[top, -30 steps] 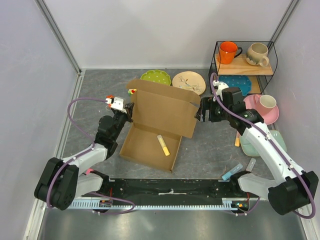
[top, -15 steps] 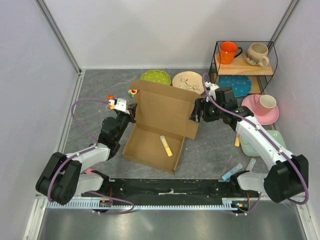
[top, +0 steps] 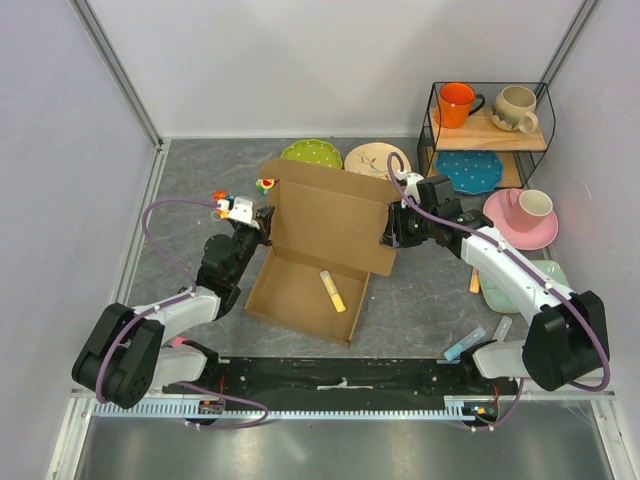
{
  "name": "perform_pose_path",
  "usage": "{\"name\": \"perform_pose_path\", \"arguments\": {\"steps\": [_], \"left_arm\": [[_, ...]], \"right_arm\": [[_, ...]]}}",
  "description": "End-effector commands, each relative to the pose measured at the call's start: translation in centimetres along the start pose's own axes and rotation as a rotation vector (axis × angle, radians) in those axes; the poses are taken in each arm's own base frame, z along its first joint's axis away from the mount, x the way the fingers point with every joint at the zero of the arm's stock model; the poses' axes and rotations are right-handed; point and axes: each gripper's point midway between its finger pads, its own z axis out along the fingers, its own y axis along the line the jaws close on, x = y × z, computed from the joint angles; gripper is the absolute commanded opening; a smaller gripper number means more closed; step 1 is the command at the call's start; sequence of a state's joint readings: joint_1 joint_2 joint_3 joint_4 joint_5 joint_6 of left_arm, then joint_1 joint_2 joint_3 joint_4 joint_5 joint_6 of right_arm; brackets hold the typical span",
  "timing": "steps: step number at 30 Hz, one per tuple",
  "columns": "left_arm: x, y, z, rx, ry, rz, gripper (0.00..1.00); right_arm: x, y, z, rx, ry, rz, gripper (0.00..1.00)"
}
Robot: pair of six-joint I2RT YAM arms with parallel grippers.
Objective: Fold the paper box
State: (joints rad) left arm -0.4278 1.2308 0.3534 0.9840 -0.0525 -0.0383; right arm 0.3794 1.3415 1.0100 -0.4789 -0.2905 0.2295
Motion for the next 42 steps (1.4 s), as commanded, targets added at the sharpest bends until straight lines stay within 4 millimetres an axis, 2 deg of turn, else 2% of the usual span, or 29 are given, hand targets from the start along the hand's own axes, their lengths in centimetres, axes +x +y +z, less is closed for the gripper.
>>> {"name": "perform_pose_path", "arguments": {"steps": [1,4,5,7,8,10,11,12,13,14,15,16,18,21,22,24,25,32,37,38,42], "left_arm": [[-2.0,0.1,0.2,-0.017,-0.080,-0.025,0.02],[-2.0,0.2,0.3,-0.023,-0.076,-0.033,0.02],[-2.2,0.2,0.3,-0.025,-0.077,-0.038,0.02],[-3.0,0.2,0.5,-0.032,-0.084,-0.059,0.02],[-2.7,0.3,0.5,-0.038,-0.060,-0.063,0.04],[-4.2,0.2,0.6,-0.039,-0.076,-0.075,0.12],[-3.6,0.2,0.4,-0.038,-0.036,-0.076,0.15],[-4.6,0.1,0.6,-0.036,-0.040,-0.083,0.24],[-5.6,-0.1,0.4,-0.029,-0.052,-0.085,0.29],[-5.8,-0.1,0.3,-0.027,-0.038,-0.086,0.33],[-5.9,-0.2,0.3,-0.026,-0.012,-0.093,0.40],[-6.8,-0.4,-0.1,-0.015,-0.023,-0.097,0.43],[-7.0,-0.7,-0.5,-0.003,0.000,-0.109,0.51],[-7.8,-0.8,-1.2,-0.003,0.030,-0.126,0.54],[-6.7,-0.9,-1.6,-0.004,0.086,-0.126,0.54],[-6.4,-1.1,-2.0,0.005,0.132,-0.128,0.54],[-5.1,-1.5,-2.6,0.027,0.199,-0.127,0.54],[-2.8,-3.6,-3.5,0.142,0.302,-0.148,0.55],[-2.7,-5.2,-4.0,0.253,0.313,-0.117,0.64],[-3.3,-5.4,-3.9,0.275,0.306,-0.089,0.71],[-3.7,-6.2,-3.6,0.333,0.355,-0.061,0.81]], "right_arm": [[-0.1,-0.2,0.3,0.010,-0.012,-0.018,0.37],[-0.3,-0.4,0.3,0.028,-0.027,-0.023,0.26],[-0.4,-0.6,0.3,0.046,-0.034,-0.027,0.20],[-0.8,-0.8,-0.2,0.079,-0.058,-0.049,0.14],[-1.2,-1.6,-0.5,0.130,-0.077,-0.058,0.10],[-1.9,-2.1,-1.0,0.171,-0.105,-0.090,0.07],[-2.4,-2.8,-1.5,0.218,-0.127,-0.101,0.04],[-2.9,-2.9,-1.8,0.234,-0.145,-0.109,0.03],[-3.3,-3.4,-2.1,0.268,-0.160,-0.120,0.02],[-3.7,-3.7,-2.3,0.287,-0.173,-0.135,0.00],[-4.2,-4.2,-2.7,0.326,-0.196,-0.138,0.00],[-4.4,-4.3,-2.9,0.338,-0.207,-0.144,0.00],[-5.2,-4.6,-3.4,0.371,-0.251,-0.156,0.00],[-5.5,-5.1,-4.0,0.406,-0.286,-0.172,0.00],[-5.5,-5.4,-4.2,0.431,-0.297,-0.177,0.00],[-5.3,-5.5,-4.4,0.442,-0.324,-0.186,0.00],[-5.2,-5.7,-4.5,0.459,-0.333,-0.186,0.00],[-4.6,-6.1,-4.5,0.486,-0.361,-0.158,0.00],[-4.2,-5.7,-4.0,0.465,-0.347,-0.155,0.00],[-4.2,-5.7,-3.9,0.466,-0.344,-0.157,0.00],[-4.0,-5.6,-3.7,0.468,-0.336,-0.163,0.00]]}}
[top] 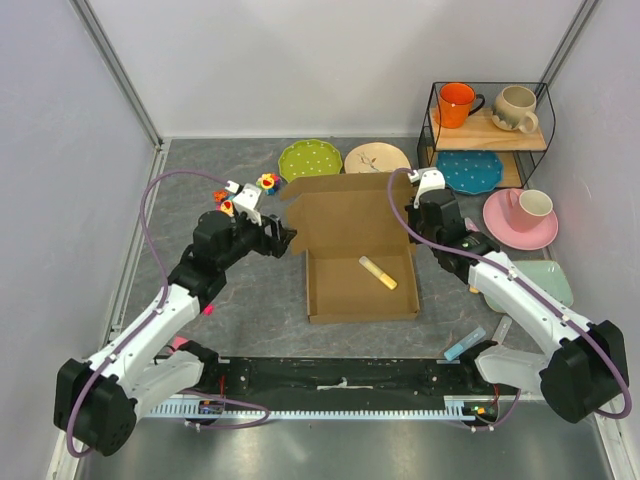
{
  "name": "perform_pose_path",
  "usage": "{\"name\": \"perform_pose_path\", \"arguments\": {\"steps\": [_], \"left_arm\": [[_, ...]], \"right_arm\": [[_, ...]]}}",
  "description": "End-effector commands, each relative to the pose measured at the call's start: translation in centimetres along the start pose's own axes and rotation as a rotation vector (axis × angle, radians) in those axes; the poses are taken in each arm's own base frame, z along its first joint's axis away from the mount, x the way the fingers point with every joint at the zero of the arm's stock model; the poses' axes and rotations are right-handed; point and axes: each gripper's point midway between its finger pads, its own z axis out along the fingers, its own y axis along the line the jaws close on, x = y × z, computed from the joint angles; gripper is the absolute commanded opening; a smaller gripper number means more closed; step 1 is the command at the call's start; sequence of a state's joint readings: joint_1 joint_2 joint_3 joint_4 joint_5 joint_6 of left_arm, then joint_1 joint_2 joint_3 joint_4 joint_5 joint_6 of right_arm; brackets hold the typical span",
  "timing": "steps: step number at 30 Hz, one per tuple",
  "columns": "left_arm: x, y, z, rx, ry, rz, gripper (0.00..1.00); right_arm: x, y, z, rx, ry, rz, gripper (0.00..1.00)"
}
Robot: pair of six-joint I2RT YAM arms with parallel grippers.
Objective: Fold the paper box
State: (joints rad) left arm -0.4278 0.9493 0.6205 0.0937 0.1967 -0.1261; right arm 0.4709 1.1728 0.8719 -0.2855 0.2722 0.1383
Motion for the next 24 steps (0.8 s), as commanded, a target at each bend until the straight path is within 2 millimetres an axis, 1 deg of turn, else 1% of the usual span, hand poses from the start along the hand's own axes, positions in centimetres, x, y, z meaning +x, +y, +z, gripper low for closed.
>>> {"name": "perform_pose_path", "arguments": {"steps": [1,2,3,5,6,7,8,10,11,12,13,14,16,19,20,24], "left_arm": [[-2.0,-1.8,0.7,0.108,0.033,0.067,0.81],[-2.9,-1.9,0.9,0.113,0.023,0.074,0.82],[-2.2,-1.9,1.0,0.117,0.063,0.063,0.82],[-1.9,-1.7,2.1,0.120,0.108,0.059,0.82],[-1.0,-1.8,2.3,0.133,0.157,0.050,0.81],[-0.8,-1.9,2.6,0.143,0.178,0.051,0.80],[-0.7,-1.8,3.4,0.146,0.203,0.051,0.78],[0.1,-1.7,3.6,0.148,0.260,0.038,0.75],[0.2,-1.5,4.1,0.145,0.281,0.039,0.74],[0.5,-1.3,4.3,0.140,0.297,0.041,0.73],[1.1,-1.2,4.2,0.134,0.327,0.033,0.72],[1.0,-1.0,4.3,0.126,0.333,0.031,0.72],[1.6,-0.8,4.6,0.129,0.360,0.051,0.70],[2.4,-0.9,4.7,0.140,0.388,0.042,0.63],[2.8,-0.8,4.6,0.137,0.398,0.044,0.59],[3.3,-0.6,4.1,0.126,0.408,0.051,0.52]], "right_arm": [[-0.5,-0.2,-0.1,0.026,-0.026,-0.012,0.00],[-0.5,-0.2,-0.1,0.028,-0.026,-0.015,0.00],[-0.4,-0.2,-0.1,0.027,-0.026,-0.015,0.00],[-0.4,-0.1,-0.2,0.027,-0.028,-0.017,0.00],[-0.4,0.0,-0.3,0.023,-0.030,-0.018,0.00],[-0.4,0.0,-0.3,0.023,-0.030,-0.019,0.00],[-0.3,0.0,-0.4,0.024,-0.026,-0.021,0.00],[-0.2,0.1,-0.4,0.020,-0.023,-0.024,0.00],[-0.1,0.1,-0.4,0.019,-0.022,-0.027,0.00],[0.0,0.3,-0.4,0.016,-0.020,-0.027,0.00],[-0.1,0.3,-0.4,0.018,-0.020,-0.027,0.00],[0.0,0.3,-0.4,0.018,-0.019,-0.030,0.00],[-0.1,0.4,-0.4,0.014,-0.021,-0.031,0.00],[0.1,0.4,-0.3,0.017,-0.016,-0.035,0.00],[0.1,0.4,-0.3,0.020,-0.016,-0.033,0.00],[0.3,0.4,-0.2,0.021,-0.012,-0.038,0.00]]}}
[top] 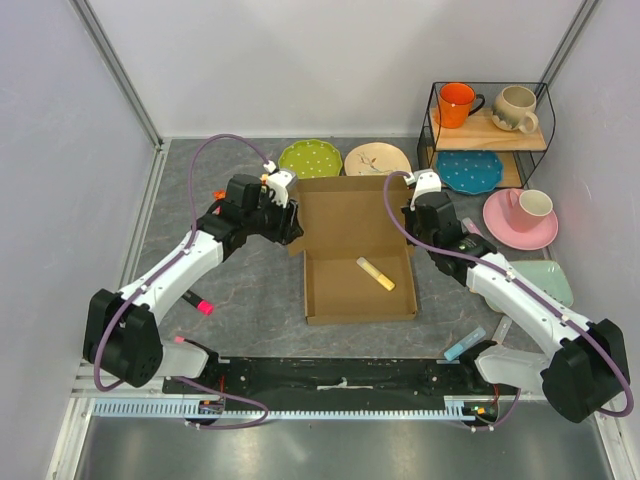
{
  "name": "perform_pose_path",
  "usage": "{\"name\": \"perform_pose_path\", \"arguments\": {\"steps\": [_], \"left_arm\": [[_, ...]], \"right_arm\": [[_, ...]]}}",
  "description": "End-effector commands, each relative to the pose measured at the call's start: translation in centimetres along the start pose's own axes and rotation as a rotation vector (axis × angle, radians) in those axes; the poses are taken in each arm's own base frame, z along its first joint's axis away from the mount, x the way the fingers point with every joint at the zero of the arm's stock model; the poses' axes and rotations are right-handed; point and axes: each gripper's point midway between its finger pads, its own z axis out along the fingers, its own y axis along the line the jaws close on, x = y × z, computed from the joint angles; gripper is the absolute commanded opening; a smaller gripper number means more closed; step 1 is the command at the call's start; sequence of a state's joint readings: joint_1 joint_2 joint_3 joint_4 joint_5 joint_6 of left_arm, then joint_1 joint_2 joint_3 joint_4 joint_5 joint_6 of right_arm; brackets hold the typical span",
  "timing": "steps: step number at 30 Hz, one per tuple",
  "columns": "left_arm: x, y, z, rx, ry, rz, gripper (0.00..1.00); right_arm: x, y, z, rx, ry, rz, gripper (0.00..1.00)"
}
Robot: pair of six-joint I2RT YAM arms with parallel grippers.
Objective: Fold the paper box
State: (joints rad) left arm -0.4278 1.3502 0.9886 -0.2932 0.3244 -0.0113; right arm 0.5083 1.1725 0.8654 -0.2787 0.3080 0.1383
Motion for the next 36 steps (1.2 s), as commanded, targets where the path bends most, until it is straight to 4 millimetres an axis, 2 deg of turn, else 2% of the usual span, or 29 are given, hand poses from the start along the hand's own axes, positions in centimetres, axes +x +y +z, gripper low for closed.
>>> {"name": "perform_pose_path", "arguments": {"steps": [1,7,8,13,16,17,19,27,32,36], "left_arm": [[-0.6,-0.3,-0.8,0.016,-0.012,0.057,0.52],[-0.4,-0.4,-0.7,0.006,-0.005,0.071,0.41],[-0.3,-0.7,-0.6,0.011,-0.002,0.072,0.34],[-0.4,-1.6,-0.2,0.007,-0.012,0.064,0.20],[-0.2,-2.3,0.0,-0.008,-0.036,0.042,0.10],[-0.8,-2.9,0.1,-0.004,-0.070,0.029,0.06],[-0.8,-3.0,0.0,-0.028,-0.094,0.004,0.02],[-2.6,-4.4,0.0,-0.156,-0.241,-0.050,0.02],[-2.8,-6.2,0.5,-0.207,-0.299,-0.108,0.02],[-2.8,-6.2,0.8,-0.263,-0.320,-0.175,0.02]], "right_arm": [[0.1,-0.2,-0.1,0.017,-0.005,-0.019,0.00],[0.2,-0.2,0.0,0.018,-0.004,-0.016,0.00],[0.2,-0.2,0.0,0.019,-0.003,-0.017,0.00],[0.3,0.0,0.0,0.017,-0.001,0.005,0.00],[1.2,0.3,0.3,0.012,0.033,0.030,0.00],[1.3,0.5,0.4,0.005,0.037,0.040,0.00],[1.6,0.8,0.3,-0.002,0.043,0.060,0.00],[1.7,0.6,-0.5,0.041,0.000,0.194,0.00],[2.2,0.8,-0.7,0.051,-0.001,0.274,0.00],[2.6,1.4,-0.8,0.047,0.010,0.310,0.00]]}}
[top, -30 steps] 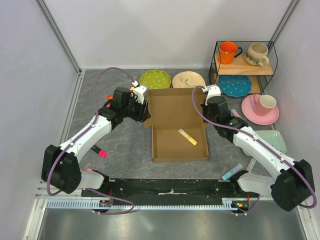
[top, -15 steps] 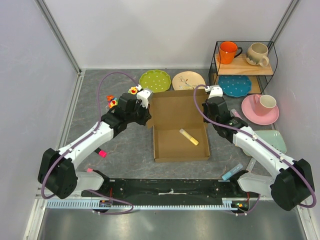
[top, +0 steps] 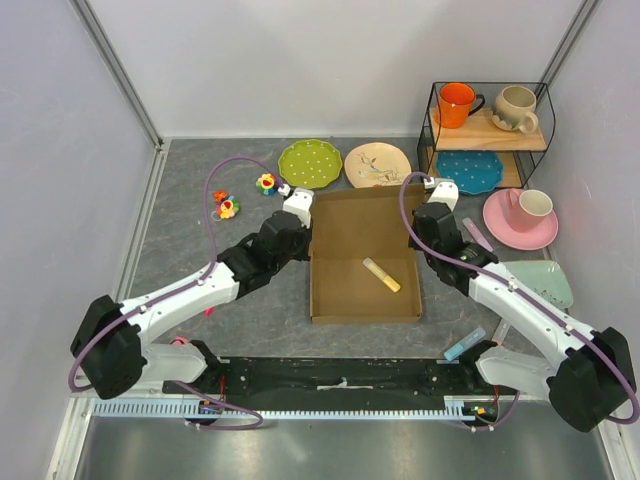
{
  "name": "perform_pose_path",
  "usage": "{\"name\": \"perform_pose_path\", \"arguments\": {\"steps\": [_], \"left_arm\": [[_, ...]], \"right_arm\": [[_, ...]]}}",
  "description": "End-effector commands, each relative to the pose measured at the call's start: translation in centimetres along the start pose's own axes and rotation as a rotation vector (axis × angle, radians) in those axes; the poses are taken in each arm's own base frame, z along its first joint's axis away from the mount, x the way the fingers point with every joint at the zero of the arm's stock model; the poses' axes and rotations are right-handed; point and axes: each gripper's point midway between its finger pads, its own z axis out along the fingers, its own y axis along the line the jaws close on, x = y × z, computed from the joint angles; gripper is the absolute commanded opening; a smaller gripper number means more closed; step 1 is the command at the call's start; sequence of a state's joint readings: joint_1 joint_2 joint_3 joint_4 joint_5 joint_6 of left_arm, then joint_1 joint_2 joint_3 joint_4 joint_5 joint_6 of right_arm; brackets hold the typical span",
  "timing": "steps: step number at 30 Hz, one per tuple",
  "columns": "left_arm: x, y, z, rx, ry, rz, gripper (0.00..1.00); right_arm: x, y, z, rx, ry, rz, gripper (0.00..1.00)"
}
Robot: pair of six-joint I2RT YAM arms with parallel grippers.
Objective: Fold the paper box
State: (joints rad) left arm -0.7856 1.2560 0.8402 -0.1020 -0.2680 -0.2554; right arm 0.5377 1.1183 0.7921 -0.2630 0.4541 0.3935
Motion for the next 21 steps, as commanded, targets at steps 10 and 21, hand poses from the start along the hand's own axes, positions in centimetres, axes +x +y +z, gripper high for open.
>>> {"name": "perform_pose_path", "arguments": {"steps": [10,21], "left_arm": [[-2.9,-2.2,0.6,-0.090,-0.167,-0.373,0.02],[-2.3,-3.5,1.6,-0.165,-0.160,-0.213,0.02]], "right_arm": [[2.5,2.1,-0.7,-0.037,0.085,0.112,0.00],[3.0,2.1,-1.3,0.036,0.094,0.017,0.00]]}}
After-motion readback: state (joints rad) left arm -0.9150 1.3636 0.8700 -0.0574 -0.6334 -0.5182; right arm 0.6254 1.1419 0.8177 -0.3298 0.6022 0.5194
